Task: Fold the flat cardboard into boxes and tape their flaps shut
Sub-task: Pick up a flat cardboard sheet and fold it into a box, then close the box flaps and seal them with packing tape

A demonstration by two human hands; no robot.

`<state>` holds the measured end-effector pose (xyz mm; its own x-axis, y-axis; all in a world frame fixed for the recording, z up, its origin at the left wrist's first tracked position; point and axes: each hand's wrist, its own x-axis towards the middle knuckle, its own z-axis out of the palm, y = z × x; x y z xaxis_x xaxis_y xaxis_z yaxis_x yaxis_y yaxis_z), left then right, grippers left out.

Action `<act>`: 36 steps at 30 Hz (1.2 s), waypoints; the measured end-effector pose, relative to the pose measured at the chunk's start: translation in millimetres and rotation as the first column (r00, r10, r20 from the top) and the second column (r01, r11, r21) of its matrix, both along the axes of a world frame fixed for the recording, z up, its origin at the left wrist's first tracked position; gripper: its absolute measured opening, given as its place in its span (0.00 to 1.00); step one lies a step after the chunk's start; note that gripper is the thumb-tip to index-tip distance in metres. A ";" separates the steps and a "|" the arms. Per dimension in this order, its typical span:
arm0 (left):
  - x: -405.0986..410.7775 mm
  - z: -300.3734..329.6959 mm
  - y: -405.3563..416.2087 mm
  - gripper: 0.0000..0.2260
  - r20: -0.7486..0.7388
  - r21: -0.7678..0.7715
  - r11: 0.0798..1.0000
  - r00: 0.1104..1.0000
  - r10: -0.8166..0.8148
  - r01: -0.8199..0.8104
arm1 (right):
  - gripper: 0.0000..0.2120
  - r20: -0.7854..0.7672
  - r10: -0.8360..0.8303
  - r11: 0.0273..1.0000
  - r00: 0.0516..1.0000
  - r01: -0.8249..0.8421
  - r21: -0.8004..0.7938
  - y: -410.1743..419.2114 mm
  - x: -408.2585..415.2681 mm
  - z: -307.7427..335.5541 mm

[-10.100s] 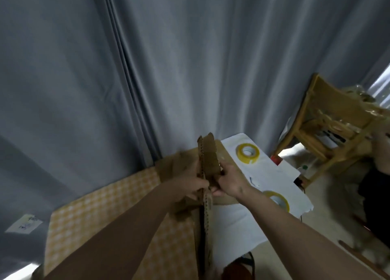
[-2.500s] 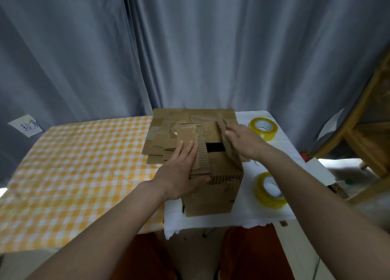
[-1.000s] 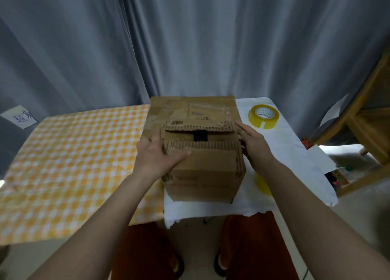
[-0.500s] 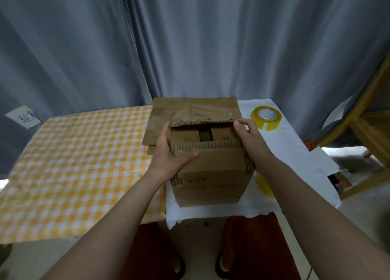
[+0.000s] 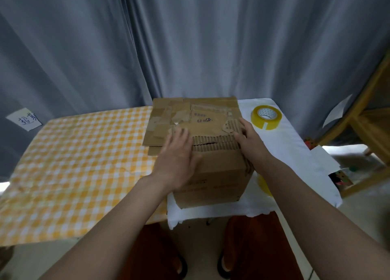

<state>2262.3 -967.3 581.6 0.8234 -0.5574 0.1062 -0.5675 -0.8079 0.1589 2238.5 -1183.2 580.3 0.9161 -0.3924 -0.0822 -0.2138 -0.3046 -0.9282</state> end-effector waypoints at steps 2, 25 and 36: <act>-7.0 2.2 -20.2 0.42 -0.081 0.100 0.992 0.994 -0.067 0.075 | 0.24 0.009 -0.015 1.000 1.000 0.015 0.020 0.4 -0.9 0.0; -30.7 -2.3 -87.4 0.40 0.046 0.185 0.982 0.998 -0.051 0.042 | 0.19 -0.557 -0.266 0.642 0.787 -0.287 -0.711 -77.5 -83.3 -128.1; -21.3 9.1 -81.4 0.38 -0.170 -0.202 0.979 0.985 -0.011 -0.024 | 0.07 -0.013 -0.175 0.976 0.985 0.171 -0.138 -93.5 -82.5 -33.3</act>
<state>2241.0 -1048.7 590.8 0.8427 -0.5331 0.0753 -0.5130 -0.7526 0.4128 2156.0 -1276.7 547.1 0.8316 -0.5539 -0.0397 -0.2972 -0.3836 -0.8744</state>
